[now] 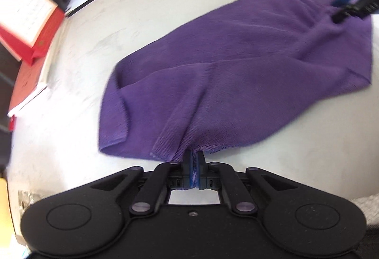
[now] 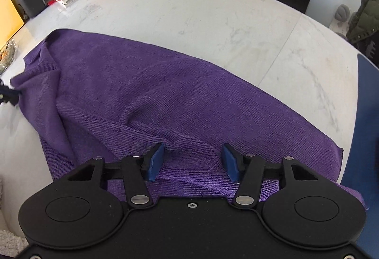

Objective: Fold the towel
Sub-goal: 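Release the towel and smooth it flat with both grippers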

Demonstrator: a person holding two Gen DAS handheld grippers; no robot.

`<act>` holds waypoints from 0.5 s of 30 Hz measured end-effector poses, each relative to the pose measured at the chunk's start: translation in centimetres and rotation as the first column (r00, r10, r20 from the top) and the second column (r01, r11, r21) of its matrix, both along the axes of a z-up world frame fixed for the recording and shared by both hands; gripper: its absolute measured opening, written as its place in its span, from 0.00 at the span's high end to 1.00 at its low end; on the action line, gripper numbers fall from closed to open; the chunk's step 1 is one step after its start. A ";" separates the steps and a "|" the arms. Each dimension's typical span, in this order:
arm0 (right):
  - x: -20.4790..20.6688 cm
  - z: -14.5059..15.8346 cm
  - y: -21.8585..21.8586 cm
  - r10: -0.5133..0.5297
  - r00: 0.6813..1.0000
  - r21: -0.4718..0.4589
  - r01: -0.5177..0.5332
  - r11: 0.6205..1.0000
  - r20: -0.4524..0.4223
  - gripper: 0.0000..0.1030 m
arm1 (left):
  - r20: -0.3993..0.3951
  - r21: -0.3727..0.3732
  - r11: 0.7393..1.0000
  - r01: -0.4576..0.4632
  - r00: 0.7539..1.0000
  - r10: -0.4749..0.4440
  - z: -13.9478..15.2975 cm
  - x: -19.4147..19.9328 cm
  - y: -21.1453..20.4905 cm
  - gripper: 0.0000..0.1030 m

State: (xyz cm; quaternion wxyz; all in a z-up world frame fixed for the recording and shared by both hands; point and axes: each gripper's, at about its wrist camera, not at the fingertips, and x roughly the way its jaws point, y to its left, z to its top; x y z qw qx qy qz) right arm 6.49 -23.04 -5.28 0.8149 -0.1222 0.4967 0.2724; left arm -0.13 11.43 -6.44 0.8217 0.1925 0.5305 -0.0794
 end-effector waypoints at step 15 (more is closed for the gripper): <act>-5.2 0.4 0.0 -0.137 0.987 0.033 0.140 0.990 -0.079 0.47 | 0.029 0.035 0.987 -0.154 0.988 0.153 0.7 0.8 7.0 0.94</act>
